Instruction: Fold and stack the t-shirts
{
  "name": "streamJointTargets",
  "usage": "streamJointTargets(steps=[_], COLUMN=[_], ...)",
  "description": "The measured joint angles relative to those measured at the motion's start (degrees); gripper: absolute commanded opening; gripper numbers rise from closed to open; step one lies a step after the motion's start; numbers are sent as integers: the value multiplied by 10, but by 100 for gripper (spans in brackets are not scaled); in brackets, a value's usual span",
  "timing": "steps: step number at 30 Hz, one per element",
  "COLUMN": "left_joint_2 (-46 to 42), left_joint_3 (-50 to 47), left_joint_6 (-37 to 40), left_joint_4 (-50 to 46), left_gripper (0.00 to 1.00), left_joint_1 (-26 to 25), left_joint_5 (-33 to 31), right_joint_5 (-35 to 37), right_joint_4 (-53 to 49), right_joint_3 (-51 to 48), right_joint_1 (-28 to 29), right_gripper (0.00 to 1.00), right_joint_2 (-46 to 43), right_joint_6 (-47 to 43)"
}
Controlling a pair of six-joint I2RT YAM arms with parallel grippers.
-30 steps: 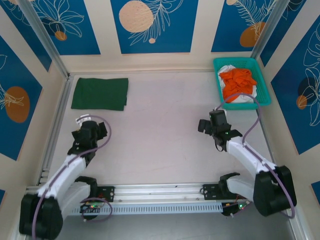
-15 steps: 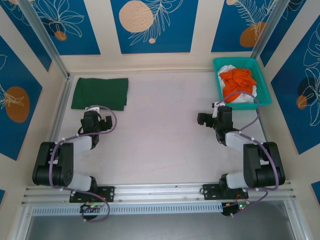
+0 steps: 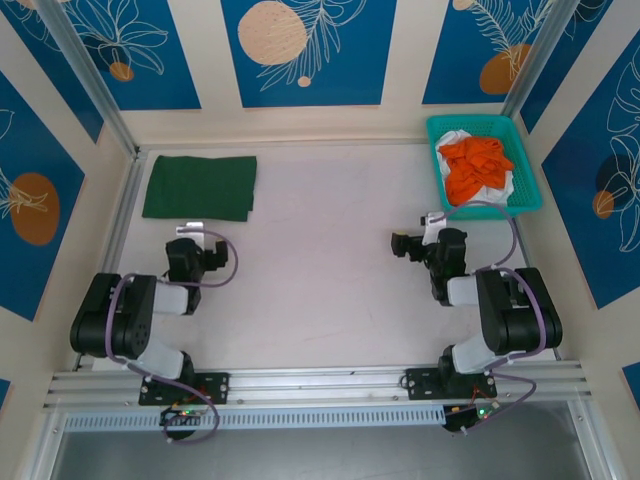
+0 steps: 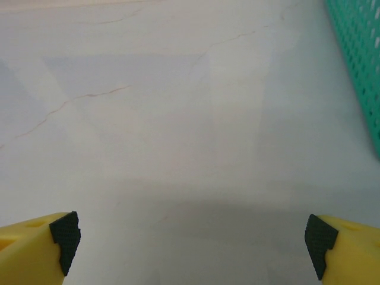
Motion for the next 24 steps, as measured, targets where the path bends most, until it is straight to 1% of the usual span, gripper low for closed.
streamJointTargets(steps=[2, 4, 6, 9, 24], left_joint_2=[7, 7, 7, 7, 7], left_joint_3=[19, 35, 42, 42, 41], left_joint_6=[6, 10, 12, 14, 14], left_joint_4=[-2, 0, 0, -1, 0], left_gripper=[100, 100, 100, 100, 100], left_joint_1=[-2, -2, -2, -1, -1], left_joint_5=[9, 16, 21, 25, 28], right_joint_5=[7, 8, -6, -14, -24], right_joint_4=[22, 19, -5, -12, -28], right_joint_3=[-11, -3, 22, 50, 54], right_joint_1=[10, 9, -11, -37, -38], right_gripper=[99, 99, 99, 99, 99], right_joint_2=[2, 5, 10, 11, 11], right_joint_6=[-5, -6, -1, 7, 7])
